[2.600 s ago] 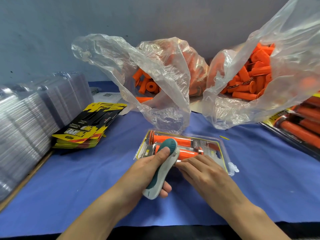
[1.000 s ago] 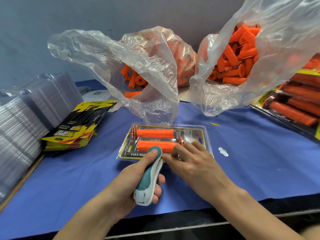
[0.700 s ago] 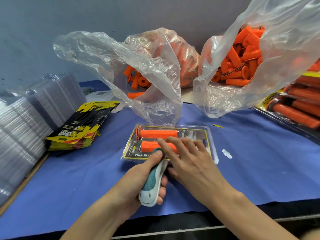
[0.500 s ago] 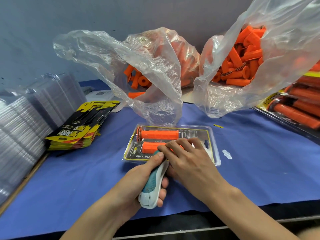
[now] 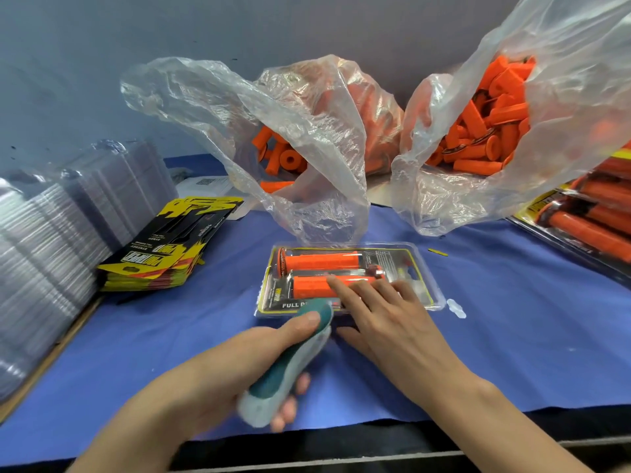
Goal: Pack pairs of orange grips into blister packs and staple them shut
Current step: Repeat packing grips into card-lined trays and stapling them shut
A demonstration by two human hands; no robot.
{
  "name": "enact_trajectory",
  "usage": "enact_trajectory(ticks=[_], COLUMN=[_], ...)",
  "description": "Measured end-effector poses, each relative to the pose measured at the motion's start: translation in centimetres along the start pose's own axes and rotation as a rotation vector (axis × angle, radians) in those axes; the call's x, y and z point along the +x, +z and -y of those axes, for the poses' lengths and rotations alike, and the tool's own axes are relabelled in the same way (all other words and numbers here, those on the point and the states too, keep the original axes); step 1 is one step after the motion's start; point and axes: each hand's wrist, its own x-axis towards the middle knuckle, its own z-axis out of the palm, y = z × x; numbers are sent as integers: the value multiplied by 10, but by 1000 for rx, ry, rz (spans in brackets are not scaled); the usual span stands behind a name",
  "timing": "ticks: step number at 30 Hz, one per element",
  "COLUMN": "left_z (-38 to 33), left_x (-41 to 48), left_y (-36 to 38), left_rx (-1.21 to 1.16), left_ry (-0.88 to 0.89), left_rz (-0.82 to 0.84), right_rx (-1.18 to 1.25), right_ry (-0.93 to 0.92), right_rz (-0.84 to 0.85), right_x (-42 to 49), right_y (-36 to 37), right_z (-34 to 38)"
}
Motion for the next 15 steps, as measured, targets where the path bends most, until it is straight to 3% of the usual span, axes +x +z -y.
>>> enact_trajectory(ticks=[2,7,12,14,15], left_z=[1,23,27,23,21], left_x=[-13,-1,20,24,26], left_y=[-31,-89,-94,-90,-86], left_rx=[256,823,1126,1205,1150], left_ry=[3,-111,-165,-61,80], left_rz=[-139,-796,-998,-1124,-1185], right_rx=[8,45,63,69,73], right_ry=[-10,-30,-16,9,25], right_rz=[-17,-20,-33,-26,-23], right_x=[-2,-6,-4,-5,-5], right_y=[1,3,-1,0,0], right_z=[-4,-8,-6,-6,-6])
